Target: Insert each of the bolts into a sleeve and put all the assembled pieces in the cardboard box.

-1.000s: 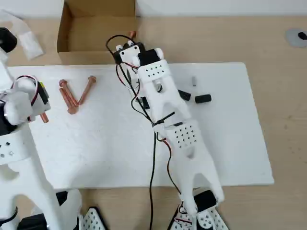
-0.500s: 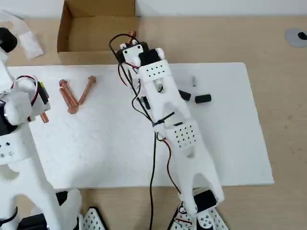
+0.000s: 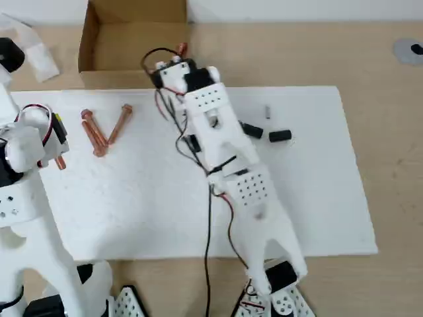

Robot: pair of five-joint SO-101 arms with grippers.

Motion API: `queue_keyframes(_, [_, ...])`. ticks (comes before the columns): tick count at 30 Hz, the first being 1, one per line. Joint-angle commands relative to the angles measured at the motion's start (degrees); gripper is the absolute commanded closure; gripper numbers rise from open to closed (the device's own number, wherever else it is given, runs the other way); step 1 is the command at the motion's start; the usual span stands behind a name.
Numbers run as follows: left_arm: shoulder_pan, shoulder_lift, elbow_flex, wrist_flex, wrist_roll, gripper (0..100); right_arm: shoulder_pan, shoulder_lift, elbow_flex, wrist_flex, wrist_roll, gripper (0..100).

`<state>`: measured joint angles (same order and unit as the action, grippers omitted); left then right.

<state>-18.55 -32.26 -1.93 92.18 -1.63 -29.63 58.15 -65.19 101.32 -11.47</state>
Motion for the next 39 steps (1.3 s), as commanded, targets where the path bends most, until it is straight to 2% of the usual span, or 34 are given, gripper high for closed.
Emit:
queue_keyframes(1, [0.53, -1.63, -0.79, -1.23, 0.18, 99, -3.21, -15.60, -0.57, 1.14, -0.35, 98.9])
queue_keyframes(7, [-4.04, -1.71, -3.52, -2.55, 4.92, 99, -8.04, -37.41, 0.75, 1.14, -0.44, 98.9])
queue_keyframes(13, [-5.54, -1.71, -7.30, -2.37, 5.19, 99, -13.49, -60.35, 14.64, 1.14, -0.53, 98.9])
queue_keyframes(18, [-0.62, -1.71, -8.88, -2.37, 5.27, 99, -16.31, -79.16, 30.11, 0.62, -2.99, 98.9])
queue_keyframes(25, [10.90, -1.80, -8.97, -2.99, 5.27, 99, -16.13, -99.12, 50.42, -1.67, -5.63, 98.8])
queue_keyframes(30, [18.29, -1.80, -12.04, -6.33, 5.27, 99, -16.04, -113.63, 71.78, -11.08, -5.63, 98.8])
queue_keyframes(34, [23.47, -1.80, -13.63, -10.11, 5.27, 99, -15.87, -127.16, 93.23, -25.32, -5.36, 98.8])
queue_keyframes(39, [28.92, -1.36, -12.75, -10.99, 5.01, 99, -11.65, -143.60, 118.64, -41.93, -3.43, 98.8])
